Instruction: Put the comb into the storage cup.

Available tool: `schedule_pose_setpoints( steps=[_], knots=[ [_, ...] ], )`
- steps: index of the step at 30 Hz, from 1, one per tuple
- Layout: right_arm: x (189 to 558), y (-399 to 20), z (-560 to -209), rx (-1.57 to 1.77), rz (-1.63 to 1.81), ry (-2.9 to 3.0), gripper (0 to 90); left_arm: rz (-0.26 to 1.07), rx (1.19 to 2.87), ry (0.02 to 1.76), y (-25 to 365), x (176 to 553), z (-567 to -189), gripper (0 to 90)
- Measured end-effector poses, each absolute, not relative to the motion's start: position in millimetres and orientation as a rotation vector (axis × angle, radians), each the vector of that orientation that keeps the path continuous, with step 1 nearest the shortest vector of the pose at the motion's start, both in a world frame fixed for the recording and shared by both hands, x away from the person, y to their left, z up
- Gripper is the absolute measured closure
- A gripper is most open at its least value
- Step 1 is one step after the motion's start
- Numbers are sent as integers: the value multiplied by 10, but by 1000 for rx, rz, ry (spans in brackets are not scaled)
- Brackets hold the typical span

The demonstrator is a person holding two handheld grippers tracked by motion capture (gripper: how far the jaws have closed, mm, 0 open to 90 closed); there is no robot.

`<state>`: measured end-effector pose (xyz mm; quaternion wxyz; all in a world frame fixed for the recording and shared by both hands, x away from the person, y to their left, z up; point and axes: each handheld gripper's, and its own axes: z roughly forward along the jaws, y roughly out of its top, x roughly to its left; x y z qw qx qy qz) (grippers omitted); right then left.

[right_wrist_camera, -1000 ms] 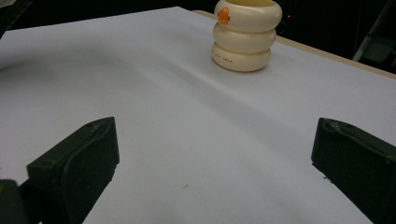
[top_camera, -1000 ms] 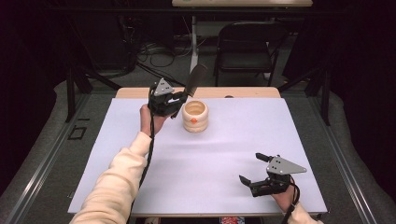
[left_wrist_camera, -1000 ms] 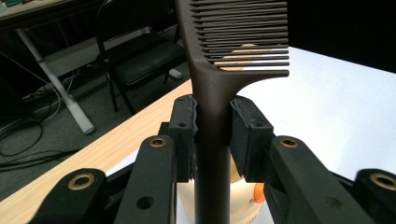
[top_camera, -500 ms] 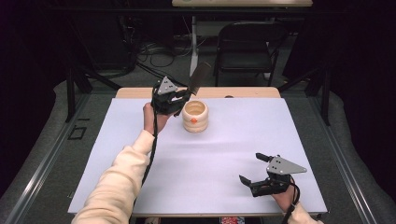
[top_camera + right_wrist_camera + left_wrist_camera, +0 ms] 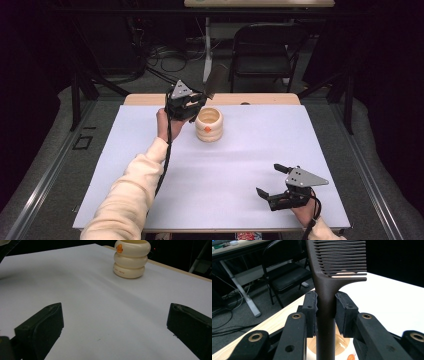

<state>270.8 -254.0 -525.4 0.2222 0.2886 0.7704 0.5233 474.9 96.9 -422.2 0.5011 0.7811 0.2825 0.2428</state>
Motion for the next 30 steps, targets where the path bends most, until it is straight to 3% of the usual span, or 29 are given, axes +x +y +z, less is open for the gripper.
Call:
schedule_pose_setpoints(
  steps=[30],
  knots=[
    [2706, -2542, -5254, 799, 1447, 2129, 2, 552, 1768, 710, 849, 4894, -4260, 716]
  ],
)
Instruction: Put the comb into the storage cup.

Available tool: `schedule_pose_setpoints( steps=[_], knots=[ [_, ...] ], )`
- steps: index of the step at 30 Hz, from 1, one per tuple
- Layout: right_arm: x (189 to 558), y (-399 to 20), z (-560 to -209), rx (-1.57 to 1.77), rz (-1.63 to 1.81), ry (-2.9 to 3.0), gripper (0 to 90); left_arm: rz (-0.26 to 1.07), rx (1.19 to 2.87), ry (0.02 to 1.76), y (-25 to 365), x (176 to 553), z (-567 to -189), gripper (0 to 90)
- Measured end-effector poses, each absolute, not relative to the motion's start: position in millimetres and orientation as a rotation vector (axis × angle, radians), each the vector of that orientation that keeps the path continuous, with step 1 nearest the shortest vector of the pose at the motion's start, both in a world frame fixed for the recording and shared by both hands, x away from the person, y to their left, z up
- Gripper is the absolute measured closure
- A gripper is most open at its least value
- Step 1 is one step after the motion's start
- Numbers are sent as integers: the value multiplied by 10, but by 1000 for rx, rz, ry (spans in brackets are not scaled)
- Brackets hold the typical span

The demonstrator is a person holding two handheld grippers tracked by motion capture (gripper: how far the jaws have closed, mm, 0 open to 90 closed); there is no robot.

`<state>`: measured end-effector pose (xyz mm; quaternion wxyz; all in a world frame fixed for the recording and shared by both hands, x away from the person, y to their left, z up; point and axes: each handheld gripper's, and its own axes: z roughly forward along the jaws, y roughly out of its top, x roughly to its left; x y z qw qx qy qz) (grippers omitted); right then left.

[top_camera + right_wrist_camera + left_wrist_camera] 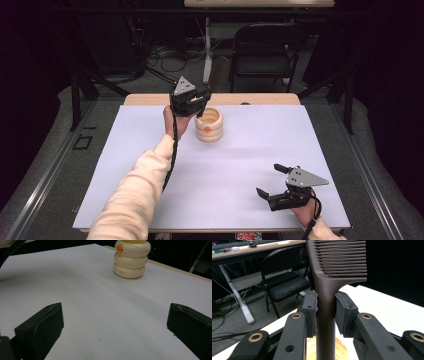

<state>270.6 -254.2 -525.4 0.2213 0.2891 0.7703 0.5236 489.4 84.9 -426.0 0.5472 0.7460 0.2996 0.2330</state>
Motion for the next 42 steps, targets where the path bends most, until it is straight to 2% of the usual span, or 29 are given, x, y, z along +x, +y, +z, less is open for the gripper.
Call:
schedule_pose_setpoints(
  steps=[42],
  knots=[
    [2703, -2541, -5251, 800, 1452, 2130, 2, 502, 1704, 763, 742, 5044, -4617, 715]
  ],
)
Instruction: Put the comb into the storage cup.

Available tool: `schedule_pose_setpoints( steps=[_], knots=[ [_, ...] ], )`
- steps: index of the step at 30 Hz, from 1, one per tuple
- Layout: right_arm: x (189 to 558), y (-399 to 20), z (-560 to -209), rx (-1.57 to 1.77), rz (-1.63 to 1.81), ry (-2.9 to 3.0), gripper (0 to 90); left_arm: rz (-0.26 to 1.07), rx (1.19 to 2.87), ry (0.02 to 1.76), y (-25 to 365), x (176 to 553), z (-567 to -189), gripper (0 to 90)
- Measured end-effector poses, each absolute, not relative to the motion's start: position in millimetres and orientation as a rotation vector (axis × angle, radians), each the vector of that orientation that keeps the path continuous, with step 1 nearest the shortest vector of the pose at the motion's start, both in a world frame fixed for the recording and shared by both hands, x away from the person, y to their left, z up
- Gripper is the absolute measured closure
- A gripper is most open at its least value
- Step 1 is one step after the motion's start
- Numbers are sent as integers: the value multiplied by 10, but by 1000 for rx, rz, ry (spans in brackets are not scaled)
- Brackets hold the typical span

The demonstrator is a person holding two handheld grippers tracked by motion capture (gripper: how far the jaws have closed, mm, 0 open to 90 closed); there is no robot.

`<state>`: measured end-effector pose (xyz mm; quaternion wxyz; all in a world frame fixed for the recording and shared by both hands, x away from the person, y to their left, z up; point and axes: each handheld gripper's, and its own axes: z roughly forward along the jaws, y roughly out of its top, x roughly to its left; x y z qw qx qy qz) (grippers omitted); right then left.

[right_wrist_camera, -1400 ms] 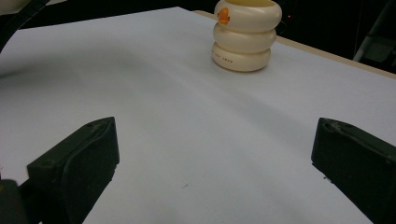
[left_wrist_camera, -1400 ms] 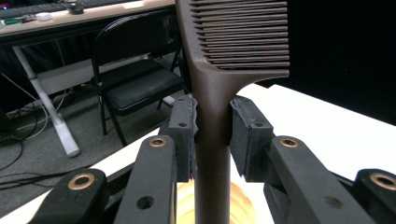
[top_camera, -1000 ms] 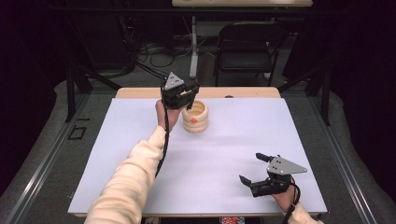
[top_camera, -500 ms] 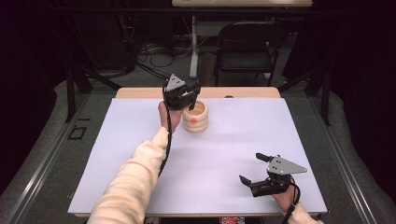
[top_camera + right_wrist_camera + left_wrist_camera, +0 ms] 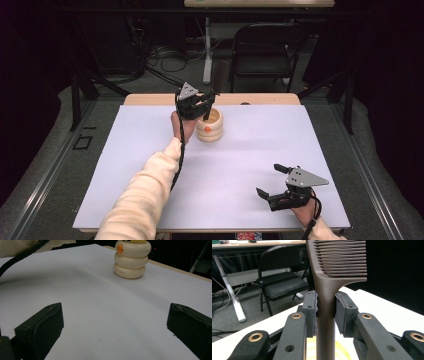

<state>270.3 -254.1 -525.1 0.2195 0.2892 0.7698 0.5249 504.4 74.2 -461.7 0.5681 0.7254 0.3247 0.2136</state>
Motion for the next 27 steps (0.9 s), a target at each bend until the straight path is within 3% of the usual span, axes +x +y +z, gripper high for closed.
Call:
schedule_pose_setpoints(
  steps=[27],
  knots=[
    [2702, -2538, -5253, 801, 1452, 2133, 2, 441, 1772, 820, 756, 5095, -4899, 715]
  ],
)
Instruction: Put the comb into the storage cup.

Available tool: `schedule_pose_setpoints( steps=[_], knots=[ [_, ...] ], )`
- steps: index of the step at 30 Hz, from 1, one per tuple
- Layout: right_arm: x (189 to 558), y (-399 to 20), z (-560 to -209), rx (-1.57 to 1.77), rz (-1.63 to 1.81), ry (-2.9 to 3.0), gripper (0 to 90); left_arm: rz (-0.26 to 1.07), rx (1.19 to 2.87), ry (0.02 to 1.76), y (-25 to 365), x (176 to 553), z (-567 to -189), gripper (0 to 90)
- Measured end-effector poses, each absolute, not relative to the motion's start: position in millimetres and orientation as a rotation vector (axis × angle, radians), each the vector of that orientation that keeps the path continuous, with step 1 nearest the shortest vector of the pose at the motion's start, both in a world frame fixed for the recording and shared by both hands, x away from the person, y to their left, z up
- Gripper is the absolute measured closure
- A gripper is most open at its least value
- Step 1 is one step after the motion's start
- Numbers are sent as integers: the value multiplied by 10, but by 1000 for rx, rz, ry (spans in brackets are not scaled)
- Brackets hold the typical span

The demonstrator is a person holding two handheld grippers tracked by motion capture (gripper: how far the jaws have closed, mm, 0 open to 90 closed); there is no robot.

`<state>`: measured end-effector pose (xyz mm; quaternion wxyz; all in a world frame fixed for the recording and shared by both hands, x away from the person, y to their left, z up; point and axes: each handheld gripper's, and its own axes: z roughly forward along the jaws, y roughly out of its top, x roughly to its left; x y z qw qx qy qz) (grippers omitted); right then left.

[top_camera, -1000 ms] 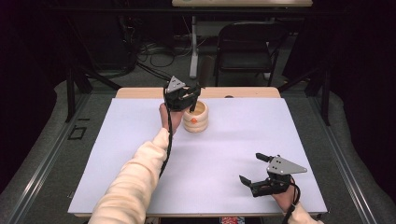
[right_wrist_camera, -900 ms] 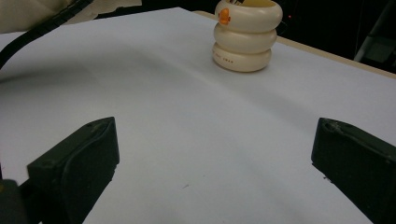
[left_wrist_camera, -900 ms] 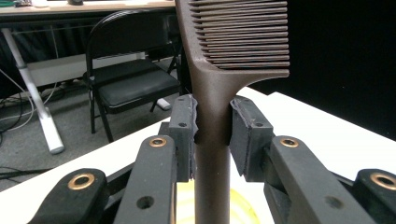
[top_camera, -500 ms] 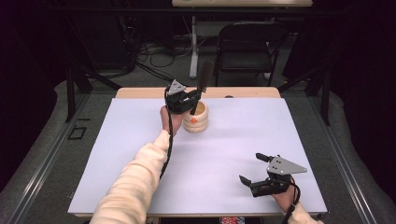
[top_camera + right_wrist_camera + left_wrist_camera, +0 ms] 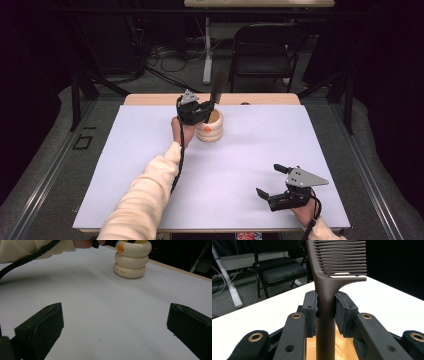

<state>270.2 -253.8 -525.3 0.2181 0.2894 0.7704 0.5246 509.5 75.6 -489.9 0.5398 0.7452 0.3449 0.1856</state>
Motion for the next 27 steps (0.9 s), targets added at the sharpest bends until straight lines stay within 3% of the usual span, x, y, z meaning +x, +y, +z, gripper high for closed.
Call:
schedule_pose_setpoints(
  steps=[27],
  knots=[
    [2703, -2538, -5253, 802, 1451, 2132, 2, 437, 1875, 843, 712, 5092, -5003, 710]
  ],
)
